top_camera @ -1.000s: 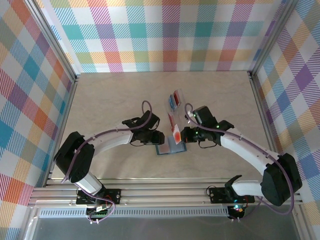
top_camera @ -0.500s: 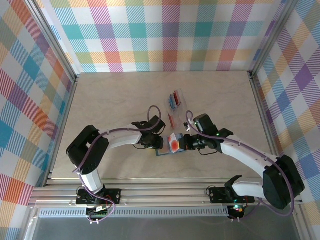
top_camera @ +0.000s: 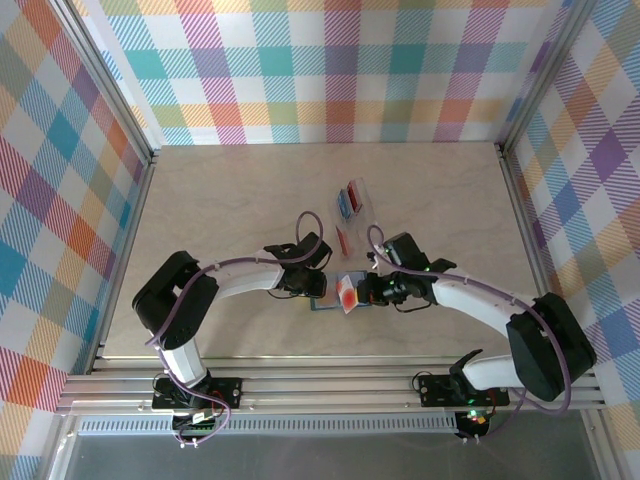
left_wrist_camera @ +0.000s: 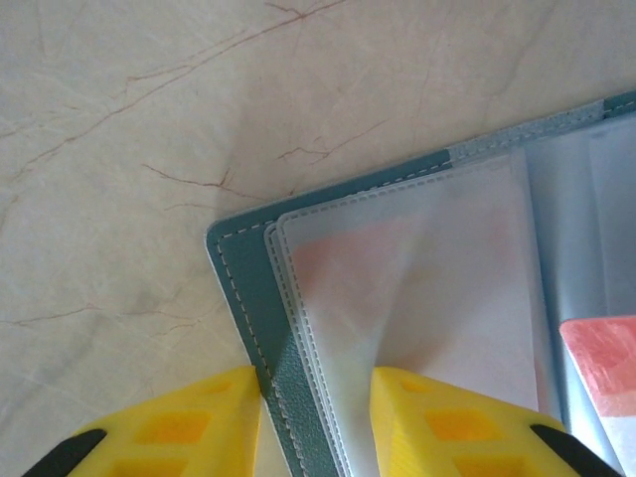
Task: Put the credit cards into the card holder
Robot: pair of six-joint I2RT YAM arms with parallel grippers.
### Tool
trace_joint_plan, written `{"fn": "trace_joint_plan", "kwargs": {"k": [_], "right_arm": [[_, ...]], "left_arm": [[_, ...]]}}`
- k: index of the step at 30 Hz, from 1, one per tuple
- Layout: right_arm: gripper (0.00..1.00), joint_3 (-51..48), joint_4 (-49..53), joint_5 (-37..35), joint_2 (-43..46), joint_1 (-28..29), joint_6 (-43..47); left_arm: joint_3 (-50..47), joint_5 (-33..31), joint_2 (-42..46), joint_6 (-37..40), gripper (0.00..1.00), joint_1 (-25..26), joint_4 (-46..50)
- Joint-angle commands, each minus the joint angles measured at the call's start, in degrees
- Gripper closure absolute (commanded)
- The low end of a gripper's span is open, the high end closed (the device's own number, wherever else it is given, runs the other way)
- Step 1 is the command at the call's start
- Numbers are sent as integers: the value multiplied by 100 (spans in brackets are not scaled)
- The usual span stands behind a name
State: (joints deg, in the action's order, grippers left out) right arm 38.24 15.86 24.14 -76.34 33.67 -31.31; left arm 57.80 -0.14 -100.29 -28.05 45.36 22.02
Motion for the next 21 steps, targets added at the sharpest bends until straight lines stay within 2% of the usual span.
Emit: {"fn": "trace_joint_plan", "kwargs": {"k": [1, 10, 21], "right_arm": [[100, -62, -193, 121, -77, -45, -112], [100, -93, -474, 354, -215, -45, -97], [100, 42, -351, 31, -598, -50, 13]], "left_arm": [[-287, -57, -165, -74, 66, 95, 212], [-312, 23, -179, -104, 67, 99, 145], [-338, 83, -141, -110, 68, 99, 144]]}}
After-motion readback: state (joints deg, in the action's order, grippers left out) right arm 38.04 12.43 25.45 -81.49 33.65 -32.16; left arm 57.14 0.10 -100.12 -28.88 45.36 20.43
